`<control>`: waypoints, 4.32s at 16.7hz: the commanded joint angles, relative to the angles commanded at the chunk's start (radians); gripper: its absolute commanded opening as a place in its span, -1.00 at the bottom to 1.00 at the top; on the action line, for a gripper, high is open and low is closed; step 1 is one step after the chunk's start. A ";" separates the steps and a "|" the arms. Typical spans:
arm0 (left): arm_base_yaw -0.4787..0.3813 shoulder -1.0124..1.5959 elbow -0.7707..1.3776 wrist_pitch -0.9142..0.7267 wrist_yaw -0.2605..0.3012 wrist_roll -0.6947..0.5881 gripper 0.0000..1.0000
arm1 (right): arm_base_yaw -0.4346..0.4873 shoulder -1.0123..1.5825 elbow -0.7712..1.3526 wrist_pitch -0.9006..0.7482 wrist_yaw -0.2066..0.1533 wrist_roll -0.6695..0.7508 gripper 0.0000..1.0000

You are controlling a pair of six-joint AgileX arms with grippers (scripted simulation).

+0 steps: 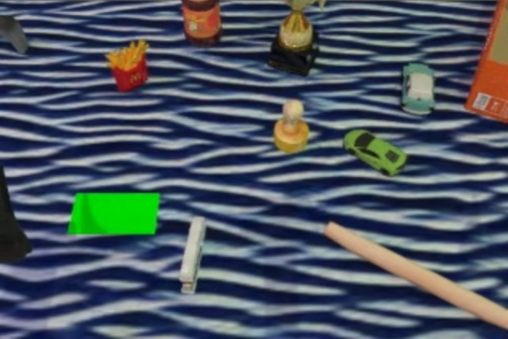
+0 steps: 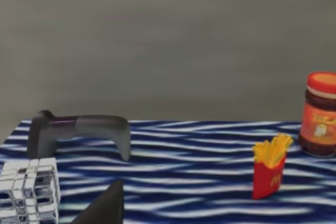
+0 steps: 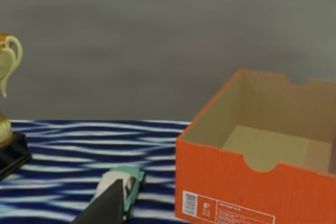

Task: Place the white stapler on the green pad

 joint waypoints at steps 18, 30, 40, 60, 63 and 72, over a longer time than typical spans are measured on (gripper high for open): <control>-0.397 1.218 0.863 -0.708 -0.004 -0.326 1.00 | 0.000 0.000 0.000 0.000 0.000 0.000 1.00; -0.613 1.847 1.346 -1.073 -0.005 -0.500 1.00 | 0.000 0.000 0.000 0.000 0.000 0.000 1.00; -0.610 1.912 1.255 -0.917 -0.005 -0.495 1.00 | 0.000 0.000 0.000 0.000 0.000 0.000 1.00; -0.610 2.011 1.136 -0.699 -0.004 -0.494 -0.51 | 0.000 0.000 0.000 0.000 0.000 0.000 1.00; -0.610 2.011 1.136 -0.699 -0.004 -0.494 -0.96 | 0.000 0.000 0.000 0.000 0.000 0.000 1.00; -0.609 2.010 1.136 -0.699 -0.004 -0.493 -1.00 | 0.000 0.000 0.000 0.000 0.000 0.000 1.00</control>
